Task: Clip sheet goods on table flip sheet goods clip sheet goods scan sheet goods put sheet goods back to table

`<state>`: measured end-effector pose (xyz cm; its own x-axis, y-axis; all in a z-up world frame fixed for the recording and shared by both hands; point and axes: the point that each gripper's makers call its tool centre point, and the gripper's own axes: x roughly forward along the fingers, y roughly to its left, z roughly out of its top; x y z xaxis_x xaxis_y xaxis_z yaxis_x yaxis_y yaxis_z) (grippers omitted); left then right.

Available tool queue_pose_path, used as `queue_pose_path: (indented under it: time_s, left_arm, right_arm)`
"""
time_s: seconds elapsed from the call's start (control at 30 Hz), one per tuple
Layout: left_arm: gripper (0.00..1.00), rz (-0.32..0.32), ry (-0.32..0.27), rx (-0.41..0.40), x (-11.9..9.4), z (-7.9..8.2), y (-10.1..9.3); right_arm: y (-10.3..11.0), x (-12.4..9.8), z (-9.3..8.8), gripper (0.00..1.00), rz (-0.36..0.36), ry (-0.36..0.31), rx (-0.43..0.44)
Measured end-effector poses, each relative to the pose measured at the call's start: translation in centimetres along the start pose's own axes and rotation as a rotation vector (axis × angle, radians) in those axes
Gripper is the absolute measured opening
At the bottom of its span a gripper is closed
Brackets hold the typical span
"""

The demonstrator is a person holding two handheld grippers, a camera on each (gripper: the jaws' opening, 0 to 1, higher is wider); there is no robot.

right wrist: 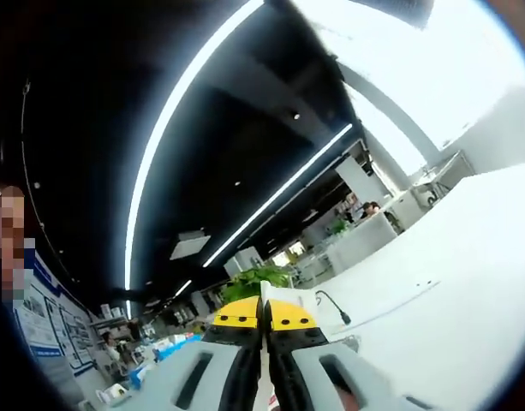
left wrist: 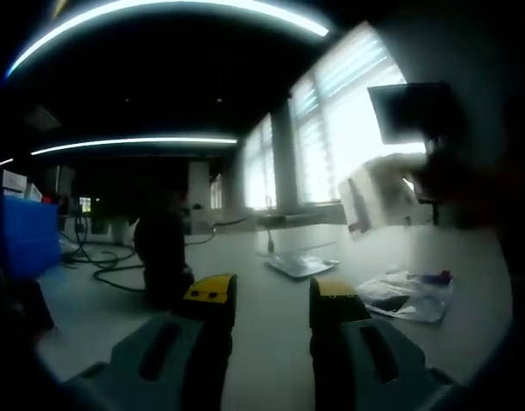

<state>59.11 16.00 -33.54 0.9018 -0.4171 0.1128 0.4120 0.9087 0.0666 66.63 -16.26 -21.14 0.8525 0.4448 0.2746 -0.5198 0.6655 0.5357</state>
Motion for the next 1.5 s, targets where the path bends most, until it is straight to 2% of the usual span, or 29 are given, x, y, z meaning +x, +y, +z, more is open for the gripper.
queue_pose_path:
  time_s: [0.33,0.53,0.77,1.03,1.2,1.5]
  left_arm:
    - [0.27,-0.004,-0.006,-0.003,0.0,0.1,-0.1]
    - [0.27,-0.004,-0.004,0.003,0.0,0.1,-0.1]
    - [0.27,0.011,0.001,-0.006,0.0,0.0,0.3]
    - [0.27,0.009,0.008,-0.019,0.1,-0.2,0.3]
    - [0.27,0.009,0.009,-0.02,0.1,-0.2,0.3]
    - [0.33,0.023,0.005,-0.034,0.1,-0.1,0.5]
  right_arm:
    - [0.3,0.5,0.1,0.0,0.006,-0.013,0.013]
    - [1.2,2.1,-0.8,0.0,0.006,-0.021,0.008]
    - [2.1,3.2,-1.0,0.0,0.019,-0.066,0.07]
    - [2.3,4.5,-2.3,0.0,0.003,-0.063,0.062]
    - [1.7,5.6,-2.8,0.0,-0.007,-0.061,0.068]
    - [2.9,7.5,-3.9,0.0,-0.013,-0.06,0.025]
